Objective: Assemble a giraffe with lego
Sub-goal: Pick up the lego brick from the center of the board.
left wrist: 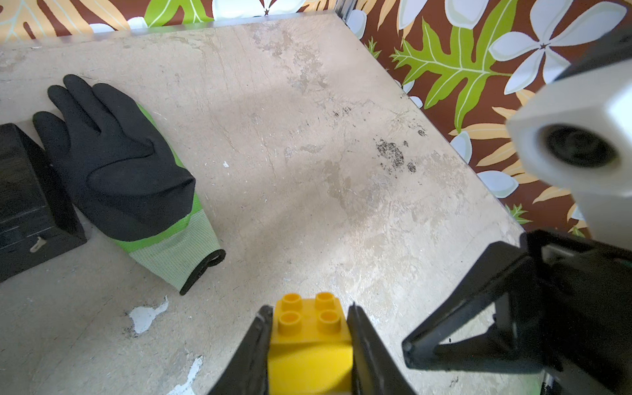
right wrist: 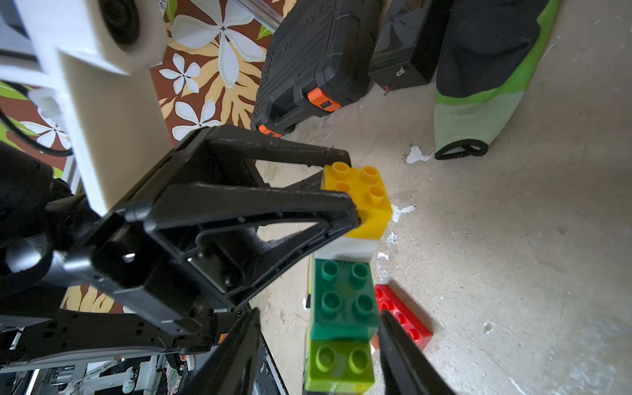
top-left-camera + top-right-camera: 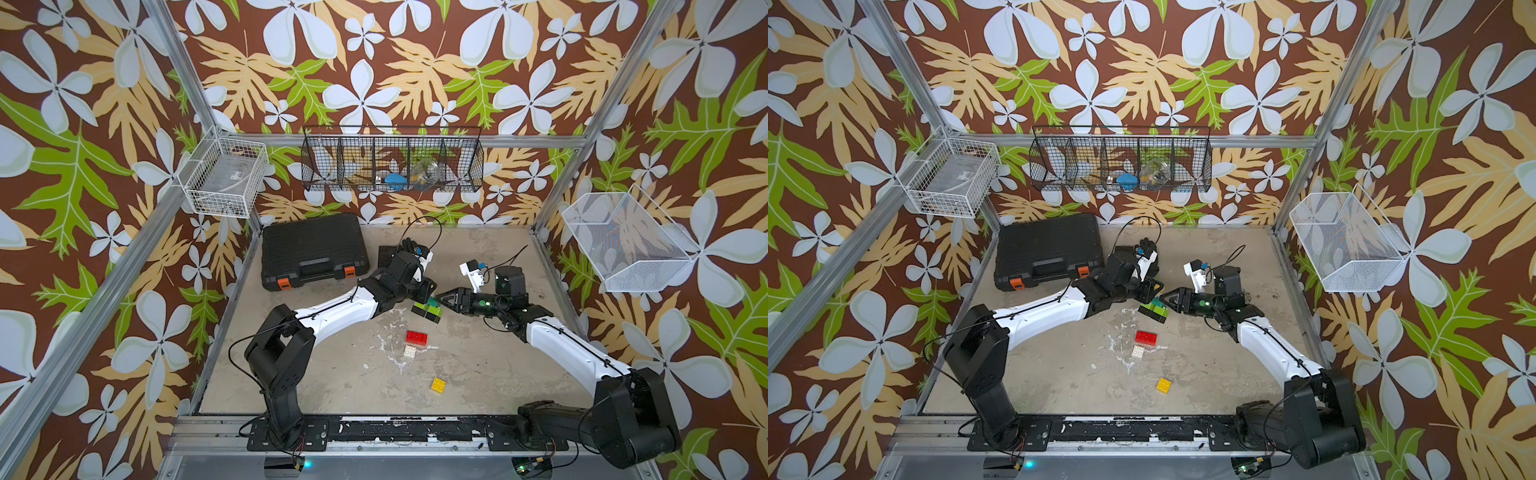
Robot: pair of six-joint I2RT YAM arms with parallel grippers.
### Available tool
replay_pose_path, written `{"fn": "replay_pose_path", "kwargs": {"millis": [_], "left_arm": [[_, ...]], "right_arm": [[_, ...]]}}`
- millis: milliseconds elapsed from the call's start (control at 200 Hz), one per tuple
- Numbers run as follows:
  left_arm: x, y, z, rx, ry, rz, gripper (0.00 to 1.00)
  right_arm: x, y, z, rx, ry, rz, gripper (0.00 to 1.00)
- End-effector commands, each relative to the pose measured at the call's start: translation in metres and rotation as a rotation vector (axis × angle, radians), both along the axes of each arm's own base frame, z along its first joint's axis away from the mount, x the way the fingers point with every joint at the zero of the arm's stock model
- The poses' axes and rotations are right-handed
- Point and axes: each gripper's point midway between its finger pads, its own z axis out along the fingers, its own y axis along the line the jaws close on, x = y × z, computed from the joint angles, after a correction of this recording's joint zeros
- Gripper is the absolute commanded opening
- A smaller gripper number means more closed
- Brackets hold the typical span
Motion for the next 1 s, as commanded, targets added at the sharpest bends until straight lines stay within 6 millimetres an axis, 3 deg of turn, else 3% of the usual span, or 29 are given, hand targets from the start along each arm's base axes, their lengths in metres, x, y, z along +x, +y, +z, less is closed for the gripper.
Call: {"fn": "replay_pose_path", "kwargs": {"millis": [0, 325, 696, 996], "left_arm": [[-0.001, -0.003, 0.009, -0.017, -0.021, -0.013, 0.1], [-0.001, -0.005, 0.015, -0.026, -0.027, -0.014, 0.1], [-0.003, -0.008, 0.014, -0.033, -0.021, -0.027, 0.1], [-0.003, -0.011, 0.013, -0.035, -0.018, -0.033, 0.1]], "right_arm": [[0.001, -0.001, -0.002, -0.02, -0.013, 0.003, 0.58], [0.0, 0.0, -0.014, -0.011, 0.033, 0.01, 0.57], [-0.001, 0.006, -0.008, 0.047, 0.029, 0.026, 0.55], [0.001, 0.007, -0.01, 0.057, 0.036, 0.029, 0.42]]}}
